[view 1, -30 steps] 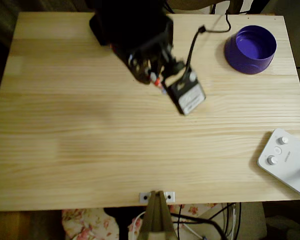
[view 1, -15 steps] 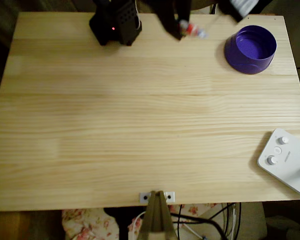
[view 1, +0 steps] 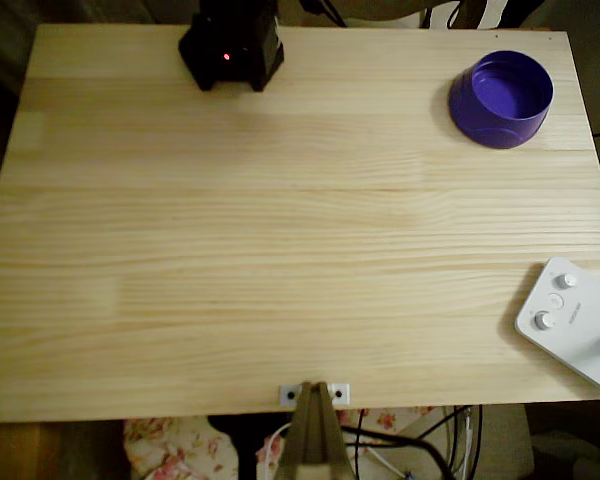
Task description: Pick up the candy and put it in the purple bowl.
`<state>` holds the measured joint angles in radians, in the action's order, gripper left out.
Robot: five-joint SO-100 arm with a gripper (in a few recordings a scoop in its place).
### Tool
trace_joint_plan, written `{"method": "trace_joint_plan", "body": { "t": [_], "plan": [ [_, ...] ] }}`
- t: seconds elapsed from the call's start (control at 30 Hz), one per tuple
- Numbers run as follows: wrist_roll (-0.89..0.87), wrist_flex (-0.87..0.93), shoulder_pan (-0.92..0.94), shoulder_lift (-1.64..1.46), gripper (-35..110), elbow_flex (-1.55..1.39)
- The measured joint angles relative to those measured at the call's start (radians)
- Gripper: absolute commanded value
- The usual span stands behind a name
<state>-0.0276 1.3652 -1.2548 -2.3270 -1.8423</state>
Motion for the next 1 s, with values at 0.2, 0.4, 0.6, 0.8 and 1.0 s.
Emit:
{"method": "trace_joint_plan", "body": {
  "t": [0.2,0.4,0.6,0.8,1.0],
  "plan": [
    [0.008,-0.095,-0.083,0.118,-1,0.002],
    [0.025,-0.199,-0.071,0.273,-1,0.028],
    [0.034,-0.278,-0.023,0.420,-1,0.064],
    [0.035,-0.311,-0.034,0.543,-1,0.164],
    [0.029,-0.324,-0.061,0.617,-1,0.256]
  ]
}}
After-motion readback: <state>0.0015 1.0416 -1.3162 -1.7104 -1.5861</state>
